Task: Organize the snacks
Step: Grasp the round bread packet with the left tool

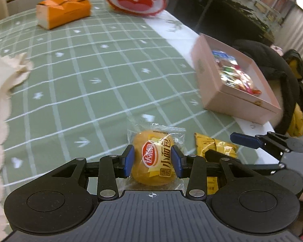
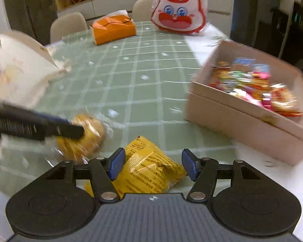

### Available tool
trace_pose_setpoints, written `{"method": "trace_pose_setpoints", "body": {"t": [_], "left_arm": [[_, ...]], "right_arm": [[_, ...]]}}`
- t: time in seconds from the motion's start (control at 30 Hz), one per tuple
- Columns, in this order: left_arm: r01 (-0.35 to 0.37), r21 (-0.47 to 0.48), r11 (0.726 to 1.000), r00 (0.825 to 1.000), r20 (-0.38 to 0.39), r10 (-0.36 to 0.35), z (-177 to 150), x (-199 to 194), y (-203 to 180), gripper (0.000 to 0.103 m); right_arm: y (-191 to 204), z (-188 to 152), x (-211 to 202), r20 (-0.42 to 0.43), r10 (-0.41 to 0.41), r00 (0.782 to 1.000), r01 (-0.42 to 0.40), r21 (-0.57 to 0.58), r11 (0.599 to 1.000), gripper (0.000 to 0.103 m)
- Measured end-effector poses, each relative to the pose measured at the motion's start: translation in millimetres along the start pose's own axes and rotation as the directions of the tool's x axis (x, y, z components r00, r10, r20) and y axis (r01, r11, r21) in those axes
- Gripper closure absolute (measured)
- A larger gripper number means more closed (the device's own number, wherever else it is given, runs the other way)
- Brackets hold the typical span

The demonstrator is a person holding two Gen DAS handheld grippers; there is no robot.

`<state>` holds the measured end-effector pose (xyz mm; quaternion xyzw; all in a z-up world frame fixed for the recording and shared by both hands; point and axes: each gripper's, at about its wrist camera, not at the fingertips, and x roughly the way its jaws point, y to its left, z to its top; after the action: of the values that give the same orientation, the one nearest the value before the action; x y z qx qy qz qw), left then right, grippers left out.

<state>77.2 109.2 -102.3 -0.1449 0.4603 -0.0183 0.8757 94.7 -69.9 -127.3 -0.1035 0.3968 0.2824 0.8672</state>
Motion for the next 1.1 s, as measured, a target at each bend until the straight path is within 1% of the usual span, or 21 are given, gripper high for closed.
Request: {"method": "trace_pose_setpoints", "body": {"t": [0.03,0.1,0.2,0.37,0.47,0.53,0.6,0.67,0.73,0.77,0.8,0.83,0.87,0.93,1.0,1.03,1.1], "left_arm": [[0.011,0.013,1.0,1.0,-0.006,-0.011,0,3,-7,0.059],[0.021,0.035,0.999,1.0,-0.015,-0.021,0,8,-19,0.059],[0.013,0.07,0.997,1.0,-0.02,-0.011,0,10,-33,0.059],[-0.001,0.088,0.996,1.0,-0.023,0.003,-1,9,-39,0.059],[-0.018,0.087,0.996,1.0,0.004,0.018,1,0,-39,0.06],[-0.033,0.125,0.992,0.999,0.037,0.028,1,-8,-45,0.06],[-0.042,0.192,0.98,0.999,0.039,0.035,-2,-10,-56,0.06],[-0.06,0.27,0.961,0.998,0.022,0.056,-7,-5,-68,0.059],[-0.103,0.357,0.928,0.994,0.011,0.106,-14,5,-82,0.057],[-0.125,0.399,0.908,0.992,0.019,0.128,-18,8,-88,0.051],[-0.134,0.426,0.895,0.99,0.02,0.138,-20,10,-93,0.048],[-0.137,0.443,0.886,0.989,0.017,0.145,-21,12,-97,0.042],[-0.132,0.451,0.883,0.99,0.011,0.143,-22,14,-99,0.036],[-0.104,0.439,0.892,0.993,-0.005,0.118,-19,15,-98,0.031],[-0.092,0.394,0.915,0.995,0.004,0.099,-15,11,-94,0.034],[-0.1,0.361,0.927,0.995,0.014,0.102,-11,10,-90,0.037],[-0.134,0.32,0.938,0.991,0.021,0.135,-6,13,-84,0.037]], "right_arm": [[-4,-5,-3,0.008,-0.029,1.0,0.03,-0.007,1.0,0.038],[-14,-10,-8,0.013,-0.057,0.998,0.057,0.024,0.998,0.038],[-27,-17,-15,0.01,-0.074,0.997,0.073,0.08,0.994,0.038],[-34,-28,-21,0.024,-0.078,0.997,0.075,0.103,0.992,0.036],[-35,-31,-24,0.025,-0.078,0.997,0.074,0.112,0.991,0.035],[-36,-31,-27,0.024,-0.078,0.997,0.075,0.111,0.991,0.035],[-36,-34,-29,0.025,-0.081,0.996,0.078,0.103,0.992,0.035],[-36,-37,-32,0.026,-0.084,0.996,0.081,0.098,0.992,0.035],[-39,-40,-35,0.027,-0.086,0.996,0.082,0.099,0.992,0.035],[-41,-41,-37,0.026,-0.087,0.996,0.084,0.105,0.991,0.035],[-43,-42,-39,0.025,-0.089,0.996,0.086,0.112,0.99,0.035],[-45,-42,-40,0.026,-0.092,0.995,0.088,0.118,0.989,0.035],[-47,-43,-43,0.03,-0.095,0.995,0.091,0.125,0.988,0.035],[-51,-43,-47,0.037,-0.105,0.994,0.099,0.138,0.986,0.035],[-55,-44,-51,0.038,-0.109,0.993,0.102,0.152,0.983,0.035],[-57,-44,-53,0.036,-0.111,0.993,0.103,0.16,0.982,0.035],[-59,-46,-56,0.034,-0.106,0.994,0.099,0.178,0.979,0.035]]}}
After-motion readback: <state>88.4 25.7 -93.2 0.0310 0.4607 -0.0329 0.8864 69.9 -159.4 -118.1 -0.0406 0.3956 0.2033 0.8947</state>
